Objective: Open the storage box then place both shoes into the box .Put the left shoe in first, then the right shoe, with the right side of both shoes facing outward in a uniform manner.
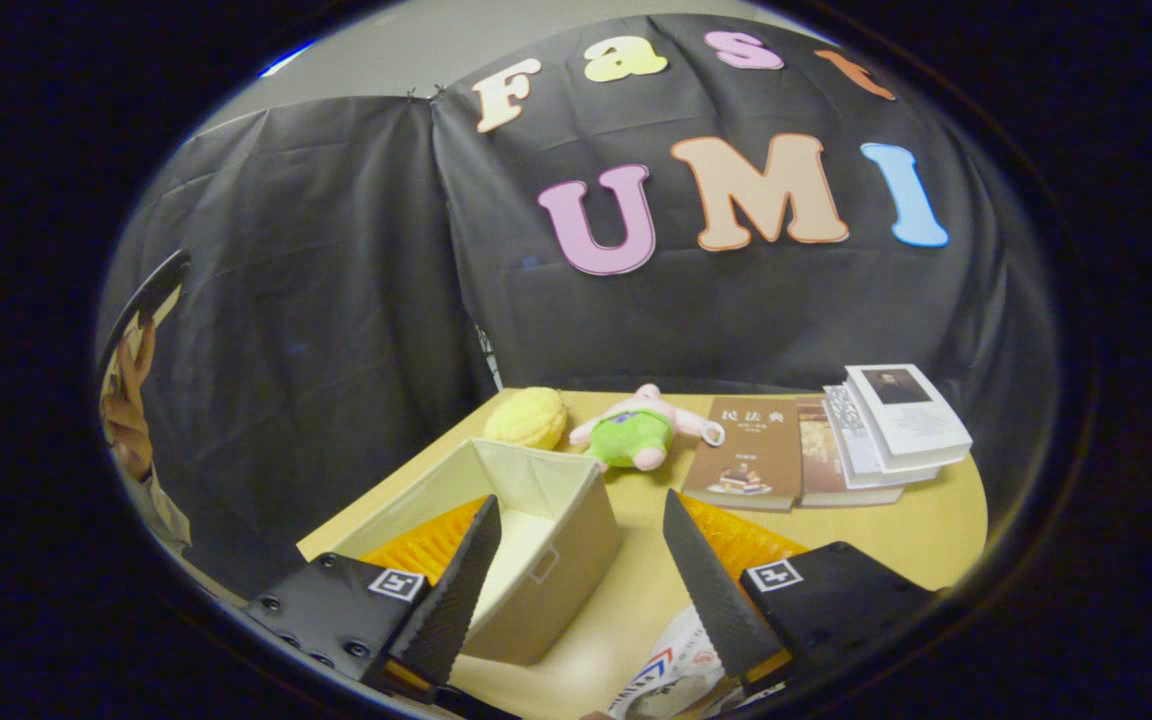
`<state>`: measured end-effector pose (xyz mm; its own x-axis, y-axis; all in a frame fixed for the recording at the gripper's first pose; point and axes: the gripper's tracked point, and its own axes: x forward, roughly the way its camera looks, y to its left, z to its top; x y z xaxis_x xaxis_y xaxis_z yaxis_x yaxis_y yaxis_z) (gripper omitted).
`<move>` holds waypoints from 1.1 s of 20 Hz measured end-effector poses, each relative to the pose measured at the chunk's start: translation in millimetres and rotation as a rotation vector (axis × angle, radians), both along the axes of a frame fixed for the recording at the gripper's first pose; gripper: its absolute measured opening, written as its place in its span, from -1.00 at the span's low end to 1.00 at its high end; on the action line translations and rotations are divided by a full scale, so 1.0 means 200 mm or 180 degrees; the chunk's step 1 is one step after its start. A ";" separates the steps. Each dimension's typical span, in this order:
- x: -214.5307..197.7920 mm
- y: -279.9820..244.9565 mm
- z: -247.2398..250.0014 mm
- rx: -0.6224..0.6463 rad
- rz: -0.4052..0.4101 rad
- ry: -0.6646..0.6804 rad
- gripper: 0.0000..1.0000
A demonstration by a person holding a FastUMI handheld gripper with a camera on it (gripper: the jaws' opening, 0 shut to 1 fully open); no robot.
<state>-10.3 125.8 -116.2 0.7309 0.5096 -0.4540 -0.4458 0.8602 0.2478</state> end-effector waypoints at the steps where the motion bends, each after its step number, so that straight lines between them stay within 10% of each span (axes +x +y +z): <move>1: 0.00 -0.06 -0.04 -0.0036 -0.0017 0.0052 1.00; 10: -0.12 -0.38 -0.36 -0.0236 0.0112 0.0502 1.00; 22: -0.35 -0.55 -0.87 -0.1089 0.0958 0.1032 0.95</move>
<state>-79.9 16.6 -289.4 0.3713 0.4583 -0.8075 -0.6316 0.7622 0.1421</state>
